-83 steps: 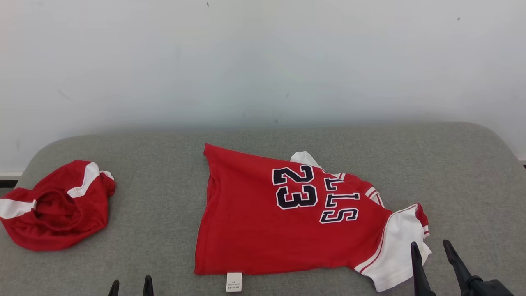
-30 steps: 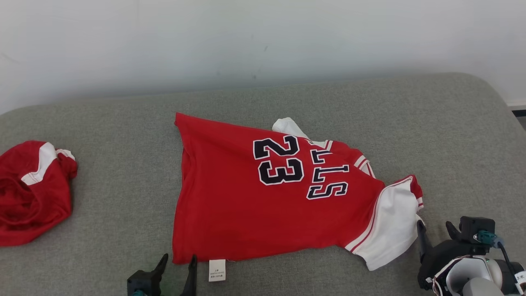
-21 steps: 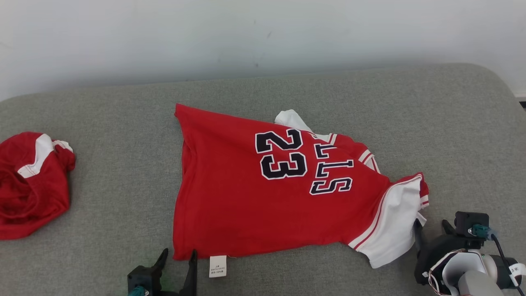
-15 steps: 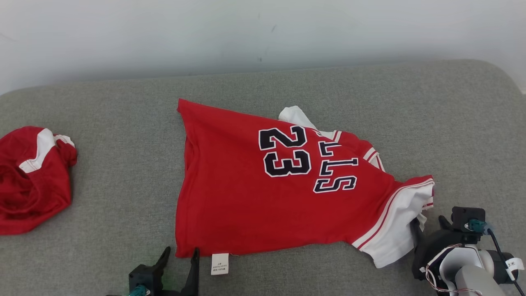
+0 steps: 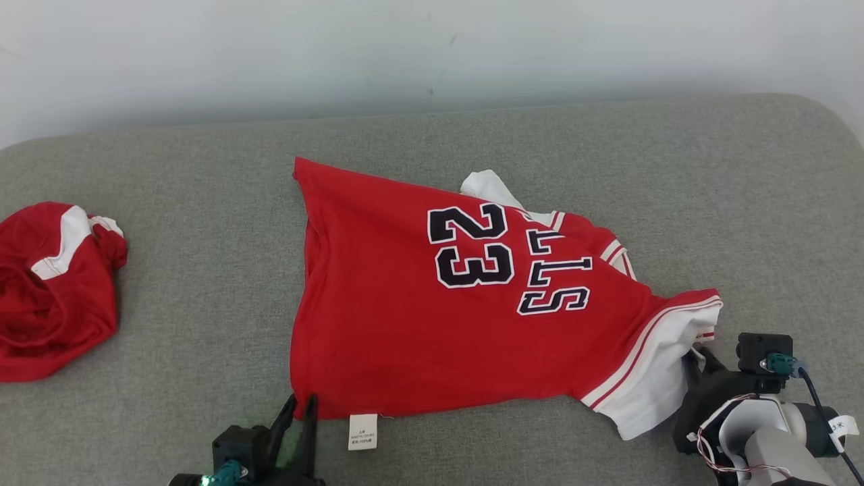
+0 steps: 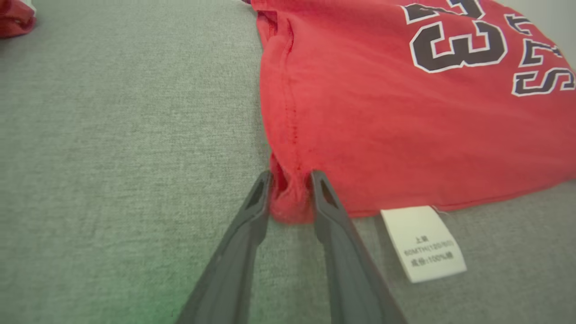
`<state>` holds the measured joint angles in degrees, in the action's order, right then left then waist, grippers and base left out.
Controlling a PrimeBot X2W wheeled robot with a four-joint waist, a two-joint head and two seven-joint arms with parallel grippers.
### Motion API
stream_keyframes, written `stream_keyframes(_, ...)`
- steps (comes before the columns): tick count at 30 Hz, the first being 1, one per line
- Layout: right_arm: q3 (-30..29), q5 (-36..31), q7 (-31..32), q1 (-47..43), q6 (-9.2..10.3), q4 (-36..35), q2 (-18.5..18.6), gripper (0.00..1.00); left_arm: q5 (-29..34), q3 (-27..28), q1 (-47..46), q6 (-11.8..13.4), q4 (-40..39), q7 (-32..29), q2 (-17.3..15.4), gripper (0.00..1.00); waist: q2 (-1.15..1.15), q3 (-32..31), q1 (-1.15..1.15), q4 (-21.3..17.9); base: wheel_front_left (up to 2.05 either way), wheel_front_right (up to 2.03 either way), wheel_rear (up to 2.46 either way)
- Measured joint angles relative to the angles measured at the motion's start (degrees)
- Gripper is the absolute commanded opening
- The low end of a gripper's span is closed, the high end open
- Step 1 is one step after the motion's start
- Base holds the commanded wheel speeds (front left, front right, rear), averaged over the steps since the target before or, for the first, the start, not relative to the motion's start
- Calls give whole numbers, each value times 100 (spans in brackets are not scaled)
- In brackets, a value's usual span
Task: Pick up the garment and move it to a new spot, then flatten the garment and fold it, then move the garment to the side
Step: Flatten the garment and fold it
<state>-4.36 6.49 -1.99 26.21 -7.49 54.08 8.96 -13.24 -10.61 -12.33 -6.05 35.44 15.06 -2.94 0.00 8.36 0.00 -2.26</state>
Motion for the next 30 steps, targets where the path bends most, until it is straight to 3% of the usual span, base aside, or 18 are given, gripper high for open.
stream_keyframes(1,13,12,-5,6,-8,21,-1,25,-7,15,1,0,-22,0,0,31,0,-8,0,-2,0,0,0)
stream_keyframes(2,24,32,-10,6,-8,38,2,6,-9,29,7,0,-55,0,-1,16,0,-19,0,-5,0,0,0)
stream_keyframes(3,36,54,-27,4,-9,56,4,0,-16,44,27,0,-96,0,1,5,0,-33,0,-6,0,0,0)
stream_keyframes(4,52,65,-42,-4,-9,76,4,0,-18,55,55,0,-115,0,1,0,0,-51,0,-7,0,0,0)
stream_keyframes(16,-13,448,-205,-446,-8,-278,105,0,-430,188,419,-40,-461,0,4,0,0,-450,0,-36,0,0,0)
stream_keyframes(23,-31,1200,37,-650,-8,-1611,96,0,-1205,190,378,-101,-940,-71,7,0,0,-654,0,-125,0,0,0)
stream_keyframes(30,140,2173,1133,-81,-7,-3332,43,0,-2253,157,-747,-135,-1466,-1043,-211,0,0,-439,0,-279,0,0,0)
